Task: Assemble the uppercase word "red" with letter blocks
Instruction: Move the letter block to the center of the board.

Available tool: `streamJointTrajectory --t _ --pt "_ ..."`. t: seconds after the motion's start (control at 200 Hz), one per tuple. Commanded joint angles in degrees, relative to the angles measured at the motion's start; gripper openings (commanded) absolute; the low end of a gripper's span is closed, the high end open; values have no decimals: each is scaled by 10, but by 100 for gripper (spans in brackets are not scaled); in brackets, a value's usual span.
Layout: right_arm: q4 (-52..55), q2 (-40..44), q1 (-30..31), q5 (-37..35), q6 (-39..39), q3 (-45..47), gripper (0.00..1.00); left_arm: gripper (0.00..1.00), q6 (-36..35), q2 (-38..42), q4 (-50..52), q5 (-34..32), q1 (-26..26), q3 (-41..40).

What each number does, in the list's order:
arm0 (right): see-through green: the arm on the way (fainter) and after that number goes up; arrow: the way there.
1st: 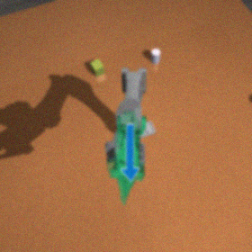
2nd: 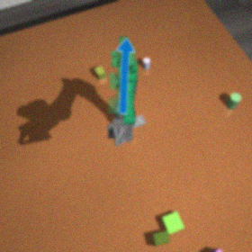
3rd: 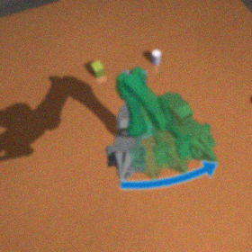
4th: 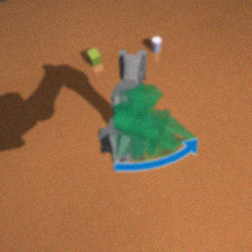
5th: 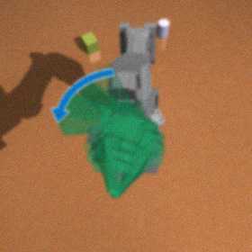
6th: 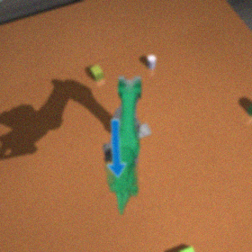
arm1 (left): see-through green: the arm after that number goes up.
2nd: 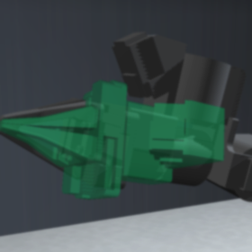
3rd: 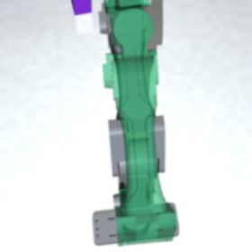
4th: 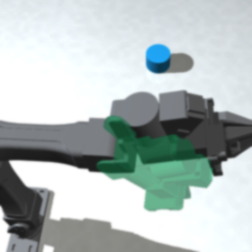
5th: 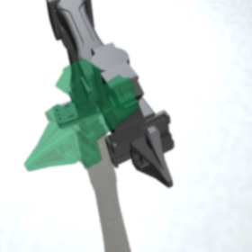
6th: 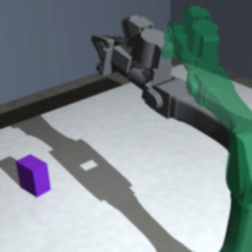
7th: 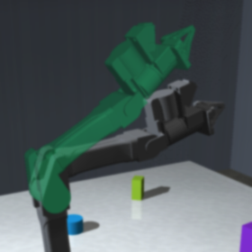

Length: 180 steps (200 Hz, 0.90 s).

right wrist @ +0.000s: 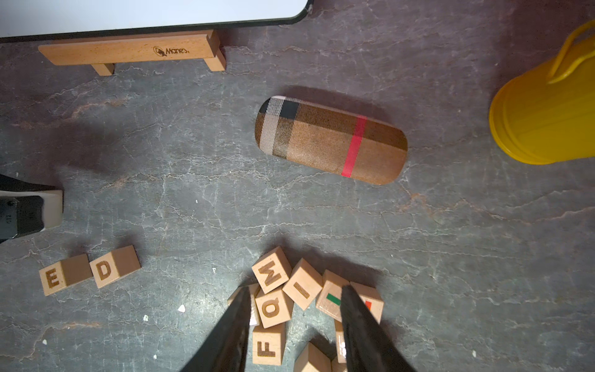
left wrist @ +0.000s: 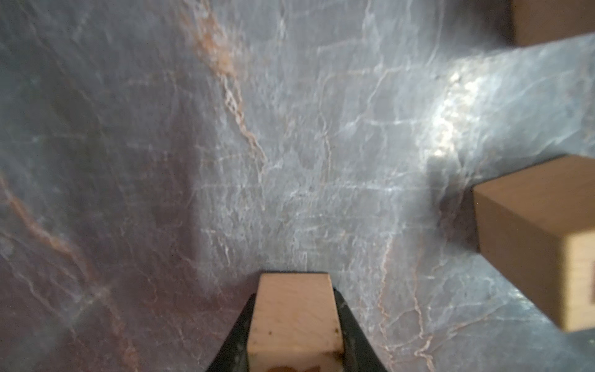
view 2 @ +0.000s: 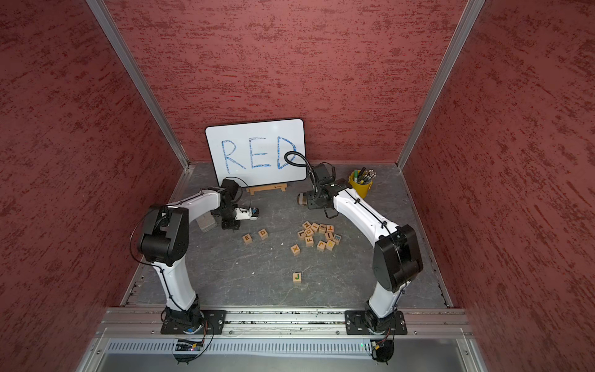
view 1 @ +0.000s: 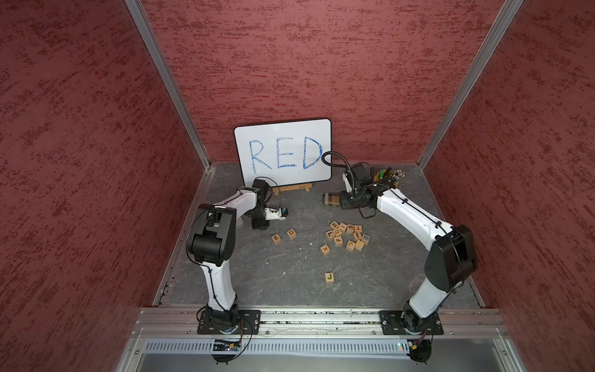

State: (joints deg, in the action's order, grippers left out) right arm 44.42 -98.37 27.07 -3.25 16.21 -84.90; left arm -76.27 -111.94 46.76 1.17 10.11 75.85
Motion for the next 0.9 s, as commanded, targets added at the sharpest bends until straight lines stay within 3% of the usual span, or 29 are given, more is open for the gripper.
streamJointTrajectory --t 0.0,0.316,0.616,0.897 --pt "1 -1 -5 -1 18 2 48 38 -50 -39 -8 -18 -11 20" --pt "-18 -8 -6 13 34 21 47 48 -55 -54 18 -12 -13 49" --pt "-18 8 -7 3 29 26 48 80 -51 -31 39 6 -15 70" --pt "-31 22 -10 9 28 42 47 84 23 21 123 12 0 128"
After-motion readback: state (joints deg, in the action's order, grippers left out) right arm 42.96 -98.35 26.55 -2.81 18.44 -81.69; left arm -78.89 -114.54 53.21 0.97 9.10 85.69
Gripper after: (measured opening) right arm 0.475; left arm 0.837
